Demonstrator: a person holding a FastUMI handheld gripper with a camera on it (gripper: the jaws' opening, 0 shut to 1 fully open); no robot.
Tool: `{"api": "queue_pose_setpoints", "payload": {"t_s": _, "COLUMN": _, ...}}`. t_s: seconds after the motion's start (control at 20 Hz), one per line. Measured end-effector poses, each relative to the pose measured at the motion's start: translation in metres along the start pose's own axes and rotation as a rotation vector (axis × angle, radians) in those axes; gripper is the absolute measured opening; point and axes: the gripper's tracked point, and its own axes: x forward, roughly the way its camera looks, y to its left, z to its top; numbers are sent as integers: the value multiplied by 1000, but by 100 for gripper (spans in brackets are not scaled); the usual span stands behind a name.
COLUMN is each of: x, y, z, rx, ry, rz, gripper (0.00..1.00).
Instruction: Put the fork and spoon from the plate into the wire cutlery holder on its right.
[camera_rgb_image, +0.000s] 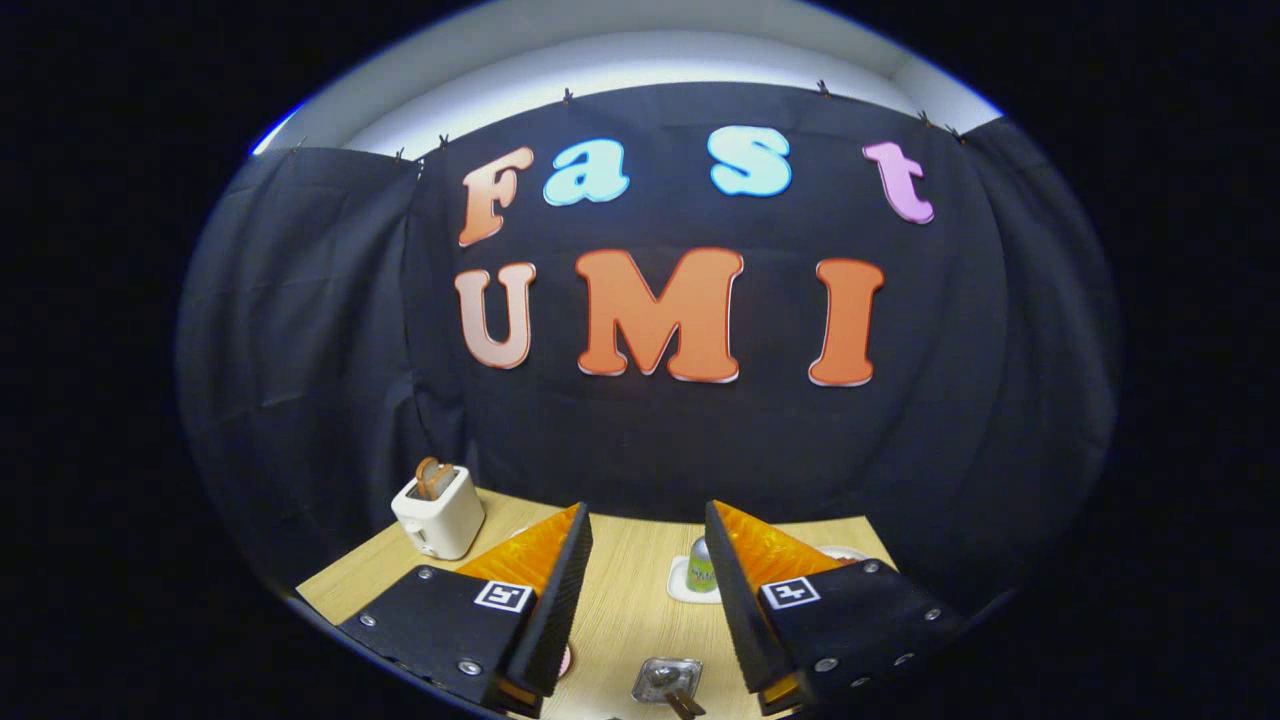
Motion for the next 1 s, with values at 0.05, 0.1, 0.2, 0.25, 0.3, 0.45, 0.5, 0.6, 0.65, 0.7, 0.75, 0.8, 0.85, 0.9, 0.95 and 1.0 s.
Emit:
{"api": "queue_pose_setpoints", "payload": {"t_s": 0.05, "x": -6, "y": 2, "z": 13, "rx": -8, "ry": -46, "rz": 3, "gripper": 72}}
{"api": "queue_pose_setpoints", "payload": {"t_s": 0.1, "x": -9, "y": 3, "z": 25, "rx": -16, "ry": -92, "rz": 5, "gripper": 77}}
{"api": "queue_pose_setpoints", "payload": {"t_s": 0.2, "x": -14, "y": 0, "z": 47, "rx": -32, "ry": -170, "rz": -18, "gripper": 81}}
{"api": "queue_pose_setpoints", "payload": {"t_s": 0.25, "x": -15, "y": -5, "z": 56, "rx": -43, "ry": -203, "rz": -44, "gripper": 83}}
{"api": "queue_pose_setpoints", "payload": {"t_s": 0.3, "x": -18, "y": -9, "z": 65, "rx": -55, "ry": -235, "rz": -66, "gripper": 85}}
{"api": "queue_pose_setpoints", "payload": {"t_s": 0.45, "x": -27, "y": -14, "z": 87, "rx": -75, "ry": -323, "rz": -119, "gripper": 90}}
{"api": "queue_pose_setpoints", "payload": {"t_s": 0.5, "x": -27, "y": -13, "z": 90, "rx": -74, "ry": -343, "rz": -119, "gripper": 92}}
{"api": "queue_pose_setpoints", "payload": {"t_s": 0.6, "x": -30, "y": -10, "z": 91, "rx": -69, "ry": -353, "rz": -118, "gripper": 95}}
{"api": "queue_pose_setpoints", "payload": {"t_s": 0.65, "x": -30, "y": -12, "z": 89, "rx": -66, "ry": -354, "rz": -120, "gripper": 96}}
{"api": "queue_pose_setpoints", "payload": {"t_s": 0.7, "x": -31, "y": -13, "z": 89, "rx": -61, "ry": -362, "rz": -125, "gripper": 97}}
{"api": "queue_pose_setpoints", "payload": {"t_s": 0.75, "x": -31, "y": -12, "z": 91, "rx": -62, "ry": -372, "rz": -121, "gripper": 98}}
{"api": "queue_pose_setpoints", "payload": {"t_s": 0.8, "x": -31, "y": -12, "z": 90, "rx": -63, "ry": -377, "rz": -124, "gripper": 98}}
{"api": "queue_pose_setpoints", "payload": {"t_s": 0.85, "x": -30, "y": -12, "z": 88, "rx": -62, "ry": -379, "rz": -123, "gripper": 98}}
{"api": "queue_pose_setpoints", "payload": {"t_s": 0.9, "x": -29, "y": -11, "z": 86, "rx": -58, "ry": -378, "rz": -121, "gripper": 98}}
{"api": "queue_pose_setpoints", "payload": {"t_s": 0.95, "x": -29, "y": -10, "z": 85, "rx": -50, "ry": -379, "rz": -119, "gripper": 98}}
{"api": "queue_pose_setpoints", "payload": {"t_s": 1.0, "x": -29, "y": -9, "z": 83, "rx": -43, "ry": -381, "rz": -117, "gripper": 99}}
